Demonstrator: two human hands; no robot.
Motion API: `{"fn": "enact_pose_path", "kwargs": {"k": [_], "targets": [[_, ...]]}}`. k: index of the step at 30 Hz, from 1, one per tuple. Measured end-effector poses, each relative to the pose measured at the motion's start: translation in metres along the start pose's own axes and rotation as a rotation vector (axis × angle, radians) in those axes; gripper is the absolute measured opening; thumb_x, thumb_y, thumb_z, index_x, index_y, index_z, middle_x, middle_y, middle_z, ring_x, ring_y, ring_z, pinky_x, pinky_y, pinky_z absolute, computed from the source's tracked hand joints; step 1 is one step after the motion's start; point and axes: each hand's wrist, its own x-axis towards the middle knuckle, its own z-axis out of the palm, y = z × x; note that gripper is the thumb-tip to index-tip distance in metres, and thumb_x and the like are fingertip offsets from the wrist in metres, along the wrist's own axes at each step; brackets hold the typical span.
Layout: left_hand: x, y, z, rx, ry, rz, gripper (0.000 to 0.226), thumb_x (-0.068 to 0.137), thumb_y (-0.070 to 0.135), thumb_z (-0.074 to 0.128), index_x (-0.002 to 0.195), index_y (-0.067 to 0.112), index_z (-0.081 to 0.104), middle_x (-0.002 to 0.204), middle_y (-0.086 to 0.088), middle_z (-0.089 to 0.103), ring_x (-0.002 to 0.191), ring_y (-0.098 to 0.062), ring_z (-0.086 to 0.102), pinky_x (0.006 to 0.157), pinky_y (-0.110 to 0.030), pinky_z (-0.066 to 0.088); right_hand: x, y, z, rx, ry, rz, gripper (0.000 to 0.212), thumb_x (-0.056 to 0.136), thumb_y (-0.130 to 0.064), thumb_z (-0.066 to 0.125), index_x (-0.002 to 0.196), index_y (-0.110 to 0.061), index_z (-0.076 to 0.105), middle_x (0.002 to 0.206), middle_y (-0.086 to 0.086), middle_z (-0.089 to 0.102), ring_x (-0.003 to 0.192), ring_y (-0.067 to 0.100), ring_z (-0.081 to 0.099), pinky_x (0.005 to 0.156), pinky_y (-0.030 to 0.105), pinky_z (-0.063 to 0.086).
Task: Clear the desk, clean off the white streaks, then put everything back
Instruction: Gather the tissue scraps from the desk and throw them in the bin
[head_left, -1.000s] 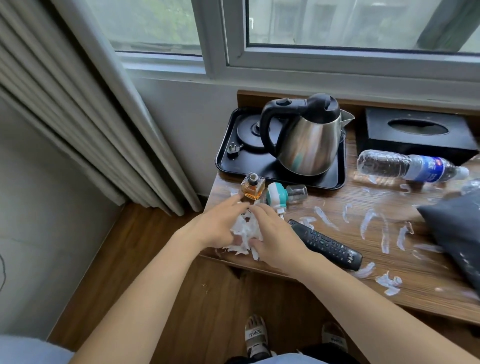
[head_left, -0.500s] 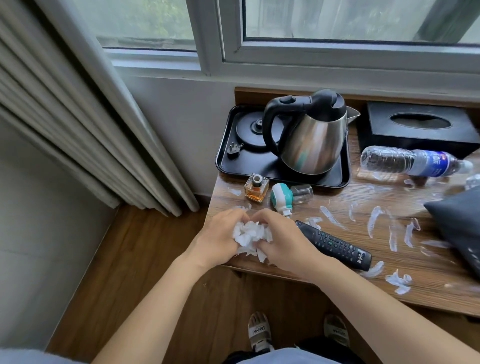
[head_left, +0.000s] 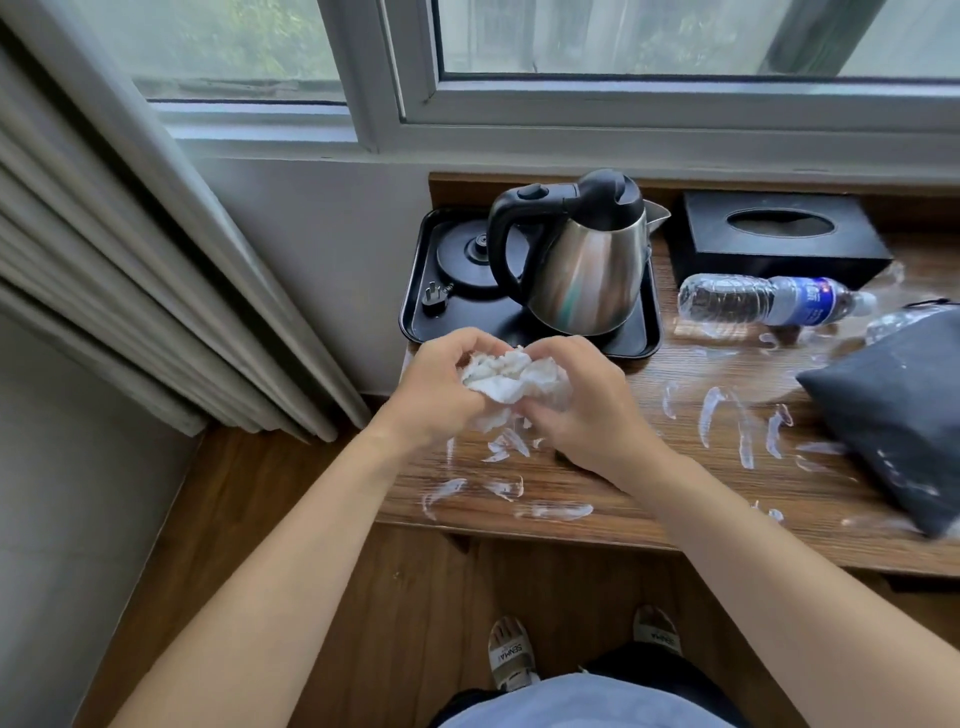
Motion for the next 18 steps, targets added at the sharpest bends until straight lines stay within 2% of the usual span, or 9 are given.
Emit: {"fn": "enact_pose_path", "kwargs": {"k": [3, 5, 7, 9, 12, 15, 18], "targets": [[-0.003, 0.002, -0.005, -0.036, -0.122, 0.004, 0.051, 0.083, -0.003, 0.084, 0.125, 0.018, 0.067, 0.112, -0.005, 0.073, 0.096, -0.020, 0.073, 0.083, -0.035, 0.063, 0.006, 0.001, -0.009, -0.006, 0.019, 0.067, 0.040, 0.078, -0.012, 0.085, 0.114, -0.017, 0.068, 0.106, 0.000, 0.065, 0.098, 0.012, 0.058, 0.082, 0.011, 0.041], [-0.007, -0.002, -0.006, 0.037, -0.134, 0.033, 0.054, 0.084, -0.004, 0.082, 0.128, 0.023, 0.065, 0.116, -0.004, 0.071, 0.100, -0.025, 0.072, 0.087, -0.041, 0.062, 0.005, 0.001, -0.012, 0.027, 0.008, 0.117, 0.037, 0.079, -0.014, 0.084, 0.112, -0.021, 0.069, 0.106, -0.005, 0.065, 0.098, 0.008, 0.058, 0.082, 0.012, 0.041], [-0.008, -0.007, -0.004, 0.122, -0.110, 0.075, 0.056, 0.083, -0.005, 0.082, 0.125, 0.027, 0.064, 0.115, 0.000, 0.071, 0.100, -0.018, 0.071, 0.086, -0.036, 0.060, 0.001, 0.001, -0.010, 0.075, -0.002, 0.155, 0.035, 0.079, -0.017, 0.085, 0.111, -0.023, 0.070, 0.106, -0.010, 0.065, 0.097, 0.002, 0.057, 0.081, 0.012, 0.041], [-0.010, -0.009, -0.002, 0.119, -0.080, 0.104, 0.055, 0.081, -0.008, 0.082, 0.123, 0.023, 0.064, 0.116, 0.003, 0.071, 0.104, -0.010, 0.069, 0.086, -0.026, 0.058, -0.003, 0.001, -0.006, 0.109, -0.017, 0.177, 0.036, 0.079, -0.019, 0.086, 0.110, -0.025, 0.069, 0.106, -0.012, 0.065, 0.096, -0.001, 0.058, 0.080, 0.013, 0.041], [-0.012, -0.006, -0.002, 0.098, -0.017, 0.134, 0.047, 0.081, -0.014, 0.078, 0.116, 0.016, 0.067, 0.112, 0.003, 0.072, 0.104, -0.005, 0.069, 0.085, -0.021, 0.057, -0.008, -0.003, -0.005, 0.165, -0.050, 0.187, 0.039, 0.080, -0.018, 0.084, 0.114, -0.026, 0.066, 0.105, -0.014, 0.064, 0.083, -0.008, 0.056, 0.074, 0.014, 0.039], [-0.010, -0.006, -0.001, 0.090, 0.011, 0.152, 0.044, 0.080, -0.016, 0.074, 0.111, 0.015, 0.069, 0.107, 0.003, 0.073, 0.099, -0.007, 0.070, 0.084, -0.022, 0.057, -0.012, -0.008, -0.006, 0.186, -0.064, 0.190, 0.048, 0.079, -0.034, 0.086, 0.121, -0.027, 0.064, 0.114, -0.014, 0.062, 0.101, -0.002, 0.057, 0.084, 0.018, 0.044], [-0.004, -0.009, 0.006, 0.120, 0.010, 0.166, 0.046, 0.080, -0.013, 0.075, 0.110, 0.022, 0.069, 0.103, 0.006, 0.074, 0.100, -0.013, 0.071, 0.084, -0.037, 0.061, -0.016, -0.010, -0.008, 0.183, 0.001, 0.217, 0.052, 0.077, -0.047, 0.085, 0.121, -0.028, 0.063, 0.117, -0.013, 0.062, 0.111, 0.004, 0.057, 0.093, 0.024, 0.047]]}}
